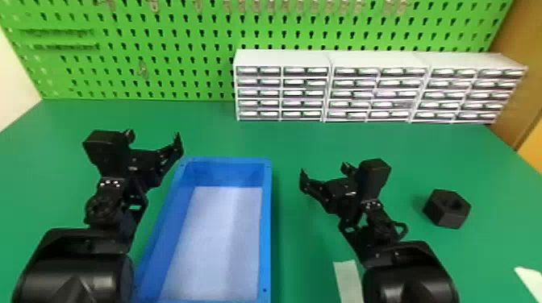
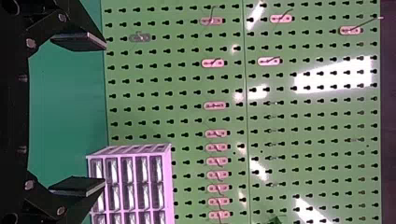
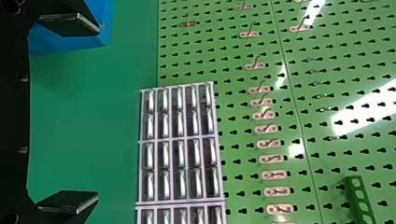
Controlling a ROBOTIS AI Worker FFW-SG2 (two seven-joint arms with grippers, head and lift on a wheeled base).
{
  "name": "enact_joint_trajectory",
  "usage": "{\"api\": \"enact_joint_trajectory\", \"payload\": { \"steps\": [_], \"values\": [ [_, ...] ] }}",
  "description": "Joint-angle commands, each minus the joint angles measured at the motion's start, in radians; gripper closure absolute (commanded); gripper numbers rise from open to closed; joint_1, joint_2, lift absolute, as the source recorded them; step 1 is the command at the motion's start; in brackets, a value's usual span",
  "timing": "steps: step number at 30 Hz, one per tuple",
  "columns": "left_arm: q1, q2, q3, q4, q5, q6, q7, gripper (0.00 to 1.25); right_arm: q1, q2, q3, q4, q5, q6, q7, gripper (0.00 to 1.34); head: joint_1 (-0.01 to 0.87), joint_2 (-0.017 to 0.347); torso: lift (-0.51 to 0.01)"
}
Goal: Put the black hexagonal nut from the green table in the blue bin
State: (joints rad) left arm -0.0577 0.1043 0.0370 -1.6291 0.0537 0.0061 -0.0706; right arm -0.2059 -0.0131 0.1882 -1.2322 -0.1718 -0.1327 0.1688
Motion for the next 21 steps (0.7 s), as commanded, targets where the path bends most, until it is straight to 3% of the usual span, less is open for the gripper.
{"api": "enact_joint_trajectory", "payload": {
  "steps": [1,21],
  "values": [
    [-0.001,0.000,0.000,-0.002,0.000,0.000,0.000,0.24,-0.003,-0.002,0.005,-0.013,-0.008,-0.001,0.001,0.07,0.686,0.052,-0.097],
    [-0.001,0.000,0.003,-0.006,0.000,0.000,0.000,0.24,-0.004,-0.002,0.005,-0.017,-0.011,-0.001,0.000,0.07,0.686,0.052,-0.097]
  ]
}}
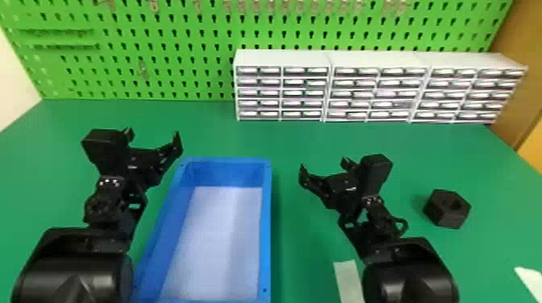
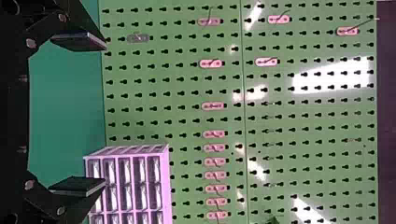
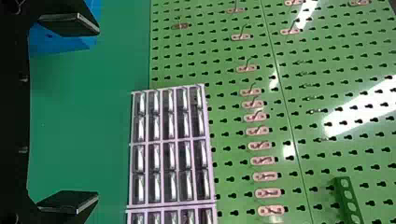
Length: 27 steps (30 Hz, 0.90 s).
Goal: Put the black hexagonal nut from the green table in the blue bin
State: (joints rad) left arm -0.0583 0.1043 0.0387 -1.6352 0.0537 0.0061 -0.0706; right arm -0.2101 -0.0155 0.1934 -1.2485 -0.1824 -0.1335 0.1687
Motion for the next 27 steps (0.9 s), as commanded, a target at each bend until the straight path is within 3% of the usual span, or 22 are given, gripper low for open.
{"api": "enact_joint_trajectory", "payload": {
  "steps": [1,16,27],
  "values": [
    [0.000,0.000,0.001,0.000,0.000,0.000,0.000,0.24,0.000,0.000,0.000,0.000,0.000,0.000,0.000,0.07,0.686,0.052,-0.097],
    [0.002,0.000,0.003,0.000,0.002,0.000,0.000,0.24,-0.003,0.000,-0.008,-0.012,0.000,0.011,0.000,0.07,0.686,0.052,-0.097],
    [0.003,0.000,0.004,0.000,0.002,0.000,0.002,0.24,-0.002,0.003,-0.086,-0.160,0.080,0.233,0.000,0.07,0.686,0.052,-0.097]
  ]
}}
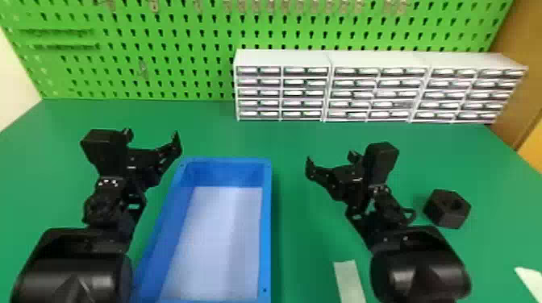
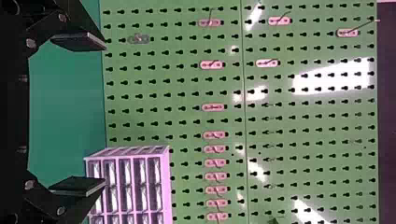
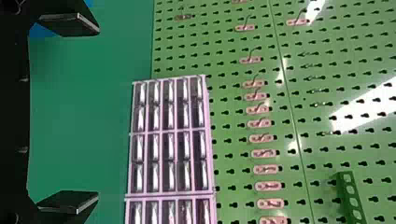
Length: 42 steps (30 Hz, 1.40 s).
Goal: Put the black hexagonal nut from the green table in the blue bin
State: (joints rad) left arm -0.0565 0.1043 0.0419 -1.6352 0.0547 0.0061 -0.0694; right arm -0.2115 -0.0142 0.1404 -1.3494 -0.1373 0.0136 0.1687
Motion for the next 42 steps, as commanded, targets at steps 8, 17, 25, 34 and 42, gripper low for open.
{"api": "enact_joint_trajectory", "payload": {
  "steps": [8,17,25,34,42],
  "values": [
    [0.001,0.000,0.001,0.000,-0.001,0.002,0.000,0.24,-0.032,-0.019,-0.114,-0.177,0.099,0.289,0.002,0.07,0.686,0.052,-0.097],
    [0.001,0.000,0.003,0.000,-0.001,0.002,0.000,0.24,-0.089,-0.084,-0.166,-0.235,0.122,0.453,0.002,0.07,0.686,0.052,-0.097],
    [0.001,0.000,0.004,0.000,-0.001,0.002,0.000,0.24,-0.121,-0.107,-0.222,-0.252,0.145,0.588,0.006,0.07,0.686,0.052,-0.097],
    [0.001,0.000,0.003,0.000,-0.006,0.002,0.000,0.24,-0.155,-0.150,-0.288,-0.251,0.212,0.723,0.069,0.07,0.686,0.052,-0.097],
    [0.001,0.000,0.003,0.000,-0.007,0.002,0.000,0.24,-0.190,-0.211,-0.298,-0.229,0.275,0.842,0.133,0.07,0.686,0.052,-0.097]
  ]
}}
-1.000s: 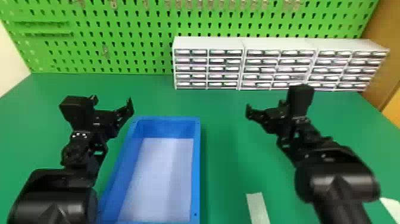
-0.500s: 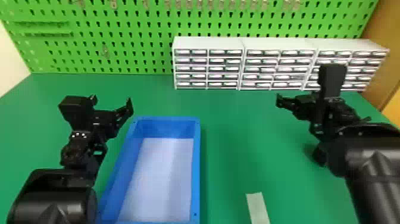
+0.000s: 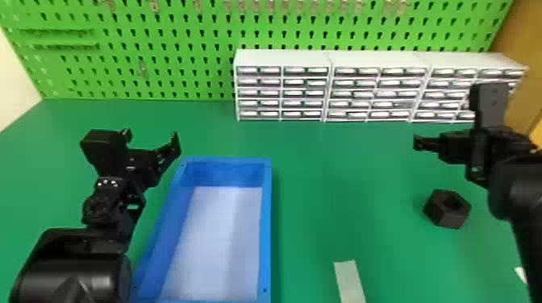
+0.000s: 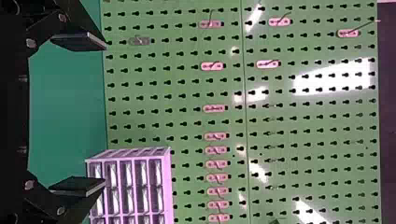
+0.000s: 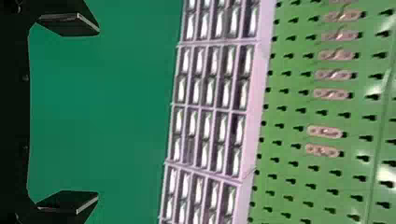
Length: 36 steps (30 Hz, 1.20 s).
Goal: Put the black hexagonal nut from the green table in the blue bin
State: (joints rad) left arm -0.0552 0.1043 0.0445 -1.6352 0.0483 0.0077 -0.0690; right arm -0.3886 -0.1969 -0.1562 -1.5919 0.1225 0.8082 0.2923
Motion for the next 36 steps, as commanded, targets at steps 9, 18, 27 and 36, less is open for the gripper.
{"api": "enact_joint_trajectory", "payload": {
  "steps": [9,18,27,36],
  "values": [
    [0.002,0.000,0.001,0.000,-0.001,0.000,0.000,0.24,-0.061,-0.055,-0.008,0.147,0.072,0.114,0.104,0.07,0.686,0.052,-0.097],
    [0.003,0.000,0.001,0.000,-0.001,0.000,0.000,0.24,-0.104,-0.061,-0.017,0.262,0.144,0.124,0.137,0.07,0.686,0.052,-0.097],
    [0.005,0.000,0.003,0.000,-0.002,0.000,0.000,0.24,-0.115,-0.072,-0.031,0.313,0.193,0.143,0.159,0.07,0.686,0.052,-0.097],
    [0.005,0.000,0.001,0.000,-0.001,0.000,0.000,0.24,-0.128,-0.072,-0.040,0.383,0.236,0.137,0.185,0.07,0.686,0.052,-0.097]
  ]
}}
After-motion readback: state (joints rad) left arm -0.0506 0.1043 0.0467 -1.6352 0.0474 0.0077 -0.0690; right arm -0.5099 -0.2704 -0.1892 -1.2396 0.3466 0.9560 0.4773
